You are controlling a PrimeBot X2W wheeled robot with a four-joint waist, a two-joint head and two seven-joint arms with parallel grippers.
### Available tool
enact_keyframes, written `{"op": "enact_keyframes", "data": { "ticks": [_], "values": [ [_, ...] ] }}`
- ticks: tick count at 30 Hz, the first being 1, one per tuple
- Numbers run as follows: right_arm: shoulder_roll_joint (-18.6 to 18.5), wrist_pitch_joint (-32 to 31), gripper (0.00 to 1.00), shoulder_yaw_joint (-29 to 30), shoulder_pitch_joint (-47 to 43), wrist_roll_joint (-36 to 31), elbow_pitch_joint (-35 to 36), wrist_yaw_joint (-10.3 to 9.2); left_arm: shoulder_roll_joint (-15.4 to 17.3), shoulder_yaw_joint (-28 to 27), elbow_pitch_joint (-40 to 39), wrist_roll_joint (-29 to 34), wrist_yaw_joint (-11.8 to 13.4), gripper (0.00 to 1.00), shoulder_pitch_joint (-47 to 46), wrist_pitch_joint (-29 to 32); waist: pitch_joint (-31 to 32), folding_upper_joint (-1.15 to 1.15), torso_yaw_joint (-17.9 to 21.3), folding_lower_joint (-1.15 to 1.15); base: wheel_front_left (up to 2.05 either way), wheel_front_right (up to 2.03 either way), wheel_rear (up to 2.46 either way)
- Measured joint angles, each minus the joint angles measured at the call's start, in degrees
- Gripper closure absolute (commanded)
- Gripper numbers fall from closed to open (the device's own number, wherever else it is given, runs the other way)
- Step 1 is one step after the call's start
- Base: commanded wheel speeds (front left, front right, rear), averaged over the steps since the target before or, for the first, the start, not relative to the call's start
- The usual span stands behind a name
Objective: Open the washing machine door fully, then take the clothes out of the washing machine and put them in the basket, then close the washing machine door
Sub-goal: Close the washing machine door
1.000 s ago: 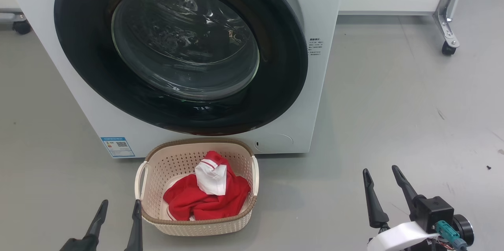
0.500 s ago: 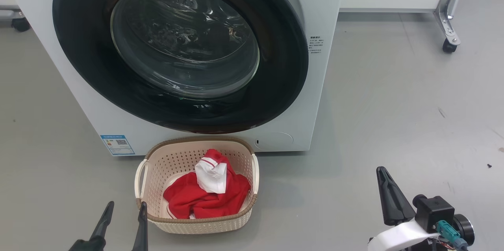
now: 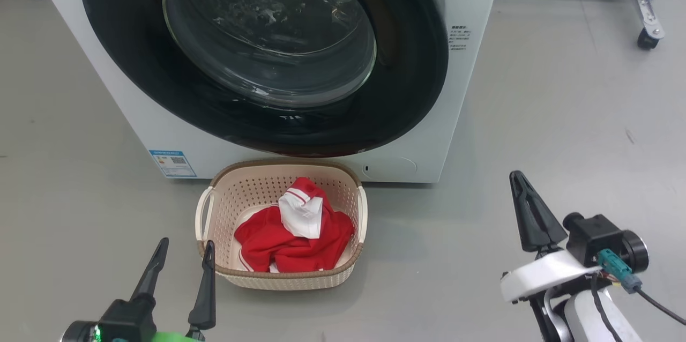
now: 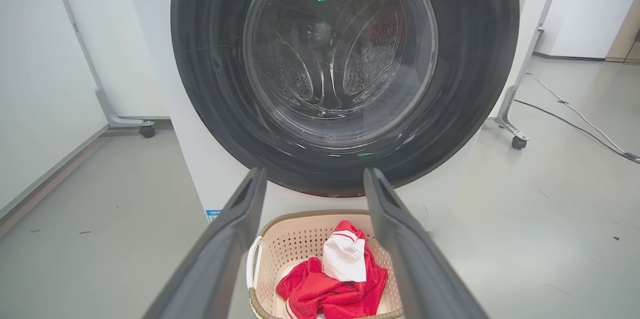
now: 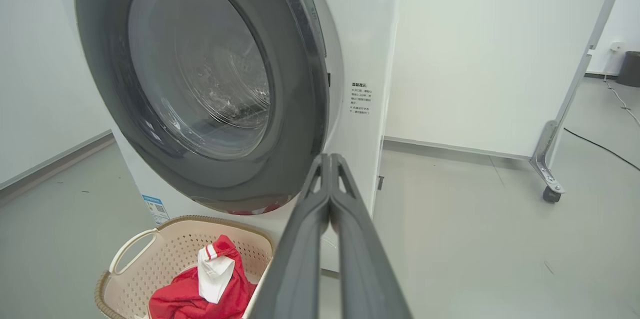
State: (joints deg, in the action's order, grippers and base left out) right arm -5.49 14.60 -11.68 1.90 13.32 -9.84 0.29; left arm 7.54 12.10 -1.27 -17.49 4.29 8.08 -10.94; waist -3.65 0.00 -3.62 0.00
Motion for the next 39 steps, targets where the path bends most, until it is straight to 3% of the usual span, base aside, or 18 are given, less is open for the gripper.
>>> {"op": "enact_keyframes", "data": {
  "ticks": [11,21,39],
  "values": [
    [-1.70,-2.04,1.00,-1.09,13.38,-2.66,-0.30,2.11,-0.89,1.00,-1.77,0.62,-0.52,0.00,-4.32,-0.81,-5.91,0.00,-3.70,0.00,0.00,0.00,0.00],
    [-2.93,-3.22,1.00,-0.58,25.91,-3.38,-3.82,2.74,-2.35,2.58,-1.79,0.69,-1.64,0.00,-9.05,-1.91,-12.13,0.00,-8.67,0.00,0.00,0.00,0.00],
    [-3.85,-3.20,1.00,1.42,37.71,-3.23,-12.25,3.68,-3.18,2.49,0.11,0.69,-1.80,0.00,-11.91,-2.83,-18.36,0.00,-13.76,0.00,0.00,0.00,0.00]
  ]
}}
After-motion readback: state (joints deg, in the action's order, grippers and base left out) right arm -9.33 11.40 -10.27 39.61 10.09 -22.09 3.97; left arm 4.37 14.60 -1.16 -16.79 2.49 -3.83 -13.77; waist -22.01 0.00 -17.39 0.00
